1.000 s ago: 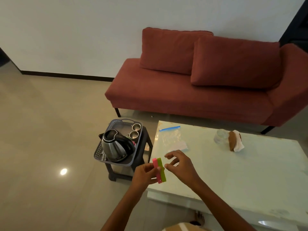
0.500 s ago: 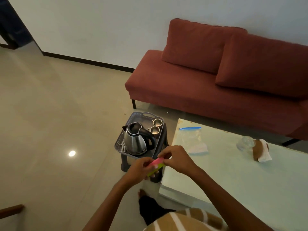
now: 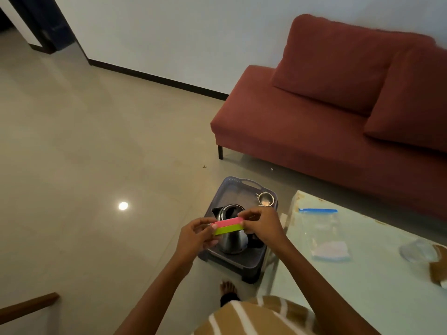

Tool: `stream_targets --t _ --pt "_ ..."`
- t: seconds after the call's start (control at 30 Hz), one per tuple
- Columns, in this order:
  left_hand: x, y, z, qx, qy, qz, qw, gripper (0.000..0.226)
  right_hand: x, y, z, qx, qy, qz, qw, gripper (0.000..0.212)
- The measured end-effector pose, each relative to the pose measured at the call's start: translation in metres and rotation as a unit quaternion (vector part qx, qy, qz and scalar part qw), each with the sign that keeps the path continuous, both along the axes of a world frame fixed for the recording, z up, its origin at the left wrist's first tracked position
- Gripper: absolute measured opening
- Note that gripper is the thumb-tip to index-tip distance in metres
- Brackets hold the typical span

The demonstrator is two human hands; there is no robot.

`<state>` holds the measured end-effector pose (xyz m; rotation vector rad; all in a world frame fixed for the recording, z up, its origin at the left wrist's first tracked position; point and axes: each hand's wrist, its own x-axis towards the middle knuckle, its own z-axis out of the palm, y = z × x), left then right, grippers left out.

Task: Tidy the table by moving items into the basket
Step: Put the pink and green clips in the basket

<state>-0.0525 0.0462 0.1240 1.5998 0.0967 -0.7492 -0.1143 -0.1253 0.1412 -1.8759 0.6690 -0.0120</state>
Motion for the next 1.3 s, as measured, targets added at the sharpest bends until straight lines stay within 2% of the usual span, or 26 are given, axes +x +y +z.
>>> stream_targets --t 0.2,0.33,0.57,0.73,0.87,0.97,1.1,1.3 --pt "0.049 0.003 -0.01 0.02 -0.013 0.036 0.999 0.01 0.053 0.006 -0.01 0.079 0.036 -0.037 0.996 0.018" --pt "0.081 0.005 -0.024 0.052 -0.035 0.033 0.997 0.015 0.083 0.012 -0.021 0.104 0.07 -0.07 0.99 0.016" --pt "0.151 0.004 -0.045 0.07 -0.042 -0.058 0.995 0.014 0.136 0.024 -0.045 0.024 0.105 -0.116 0.987 0.016" --pt "0.198 0.004 -0.061 0.081 0.023 -0.141 0.986 0.007 0.169 0.029 -0.057 -0.061 0.122 -0.079 0.988 0.018" --pt "0.215 -0.001 -0.07 0.097 0.098 -0.17 0.976 0.009 0.186 0.018 -0.075 -0.121 0.158 -0.063 0.978 0.018" --pt "0.225 -0.006 -0.074 0.124 0.103 -0.188 0.969 0.008 0.196 0.0 -0.093 -0.18 0.197 -0.033 0.963 0.017" --pt "0.237 -0.01 -0.077 0.13 0.082 -0.169 0.974 0.009 0.208 -0.019 -0.118 -0.26 0.286 0.066 0.92 0.022" --pt "0.234 -0.003 -0.075 0.132 0.114 -0.109 0.979 0.014 0.232 -0.027 -0.172 -0.247 0.36 0.194 0.879 0.028"
